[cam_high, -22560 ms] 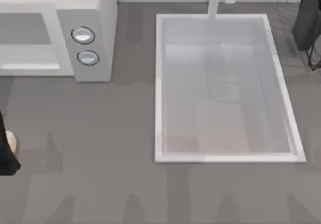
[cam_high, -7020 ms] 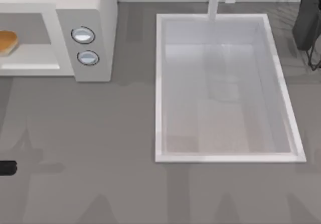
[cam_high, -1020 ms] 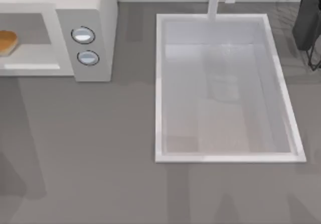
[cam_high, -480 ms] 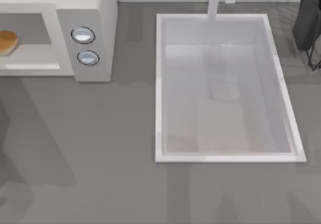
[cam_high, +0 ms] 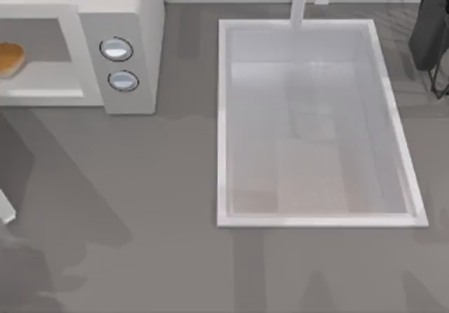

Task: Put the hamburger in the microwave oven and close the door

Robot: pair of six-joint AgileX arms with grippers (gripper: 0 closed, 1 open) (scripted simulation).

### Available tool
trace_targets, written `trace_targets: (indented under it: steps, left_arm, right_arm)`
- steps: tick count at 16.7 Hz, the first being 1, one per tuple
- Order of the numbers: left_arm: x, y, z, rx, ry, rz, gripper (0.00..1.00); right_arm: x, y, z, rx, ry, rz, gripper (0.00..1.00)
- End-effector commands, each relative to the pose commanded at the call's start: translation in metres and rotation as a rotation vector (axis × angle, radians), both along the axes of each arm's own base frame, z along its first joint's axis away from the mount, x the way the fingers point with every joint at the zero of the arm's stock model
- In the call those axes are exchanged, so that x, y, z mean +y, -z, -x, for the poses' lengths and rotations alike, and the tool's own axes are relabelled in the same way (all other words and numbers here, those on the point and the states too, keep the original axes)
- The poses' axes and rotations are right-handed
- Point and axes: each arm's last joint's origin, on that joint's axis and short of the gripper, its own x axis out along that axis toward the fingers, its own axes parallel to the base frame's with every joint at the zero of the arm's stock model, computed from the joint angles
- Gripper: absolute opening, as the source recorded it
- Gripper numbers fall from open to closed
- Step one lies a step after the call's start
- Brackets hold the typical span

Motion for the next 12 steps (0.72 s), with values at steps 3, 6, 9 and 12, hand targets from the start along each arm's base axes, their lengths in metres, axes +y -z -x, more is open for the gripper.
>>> trace_targets:
  steps: [3,6,9,12]
  left_arm:
    - [-0.008,0.002,0.002,-0.002,-0.003,0.001,0.0]
    - [-0.007,0.002,0.002,0.001,-0.005,0.004,0.0]
    - [-0.019,0.002,-0.001,0.013,-0.004,-0.014,0.0]
    - [-0.045,0.001,-0.005,0.021,0.001,-0.034,0.0]
  right_arm:
    - [0.0,0.0,0.0,0.0,0.0,0.0,1.0]
    - [0.0,0.0,0.0,0.0,0.0,0.0,1.0]
    - [0.0,0.0,0.0,0.0,0.0,0.0,1.0]
    - [0.0,0.0,0.0,0.0,0.0,0.0,1.0]
